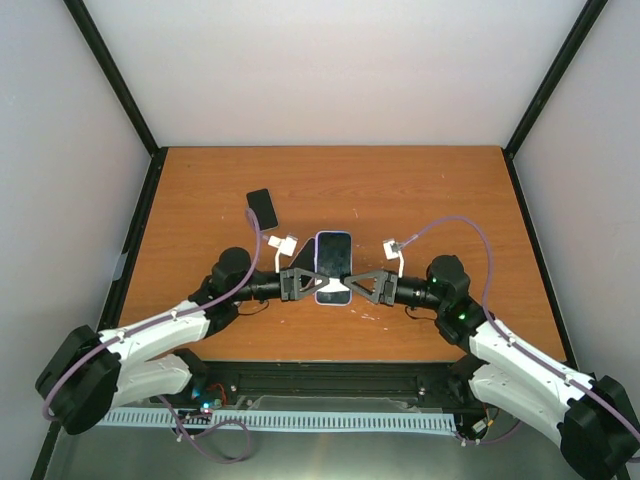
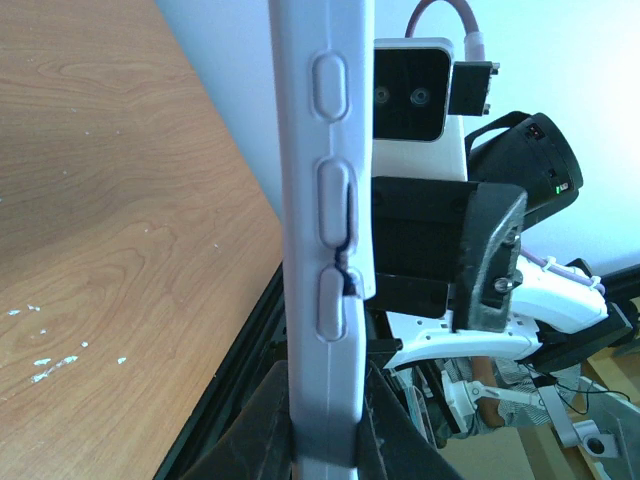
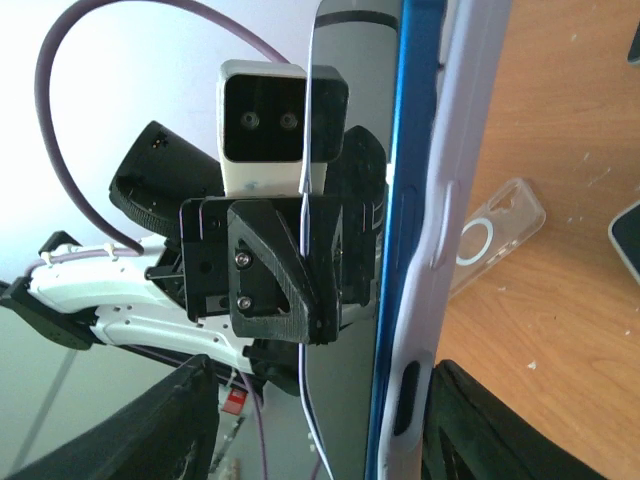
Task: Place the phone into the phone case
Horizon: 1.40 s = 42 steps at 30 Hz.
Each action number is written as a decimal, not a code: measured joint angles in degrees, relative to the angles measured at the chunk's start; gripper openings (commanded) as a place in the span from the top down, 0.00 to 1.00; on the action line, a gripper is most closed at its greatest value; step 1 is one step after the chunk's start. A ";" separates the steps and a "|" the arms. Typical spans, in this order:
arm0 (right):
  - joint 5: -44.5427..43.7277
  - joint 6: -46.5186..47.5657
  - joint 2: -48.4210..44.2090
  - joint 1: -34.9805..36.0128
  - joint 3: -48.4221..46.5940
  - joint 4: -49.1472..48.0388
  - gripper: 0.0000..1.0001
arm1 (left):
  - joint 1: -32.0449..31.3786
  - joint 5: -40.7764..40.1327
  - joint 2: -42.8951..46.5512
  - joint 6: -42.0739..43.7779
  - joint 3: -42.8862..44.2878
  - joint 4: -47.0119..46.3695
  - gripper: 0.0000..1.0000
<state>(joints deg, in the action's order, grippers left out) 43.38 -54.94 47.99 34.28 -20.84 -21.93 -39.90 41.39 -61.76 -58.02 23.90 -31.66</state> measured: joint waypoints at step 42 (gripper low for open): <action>-7.13 -4.98 -7.26 1.49 4.57 4.59 0.40 | 0.02 2.49 -2.29 12.81 2.69 10.73 0.97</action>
<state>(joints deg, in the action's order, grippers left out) 36.25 -59.92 40.73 35.77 -16.27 -17.34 -39.88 43.88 -64.05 -45.21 26.59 -20.93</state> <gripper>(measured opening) 0.565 0.113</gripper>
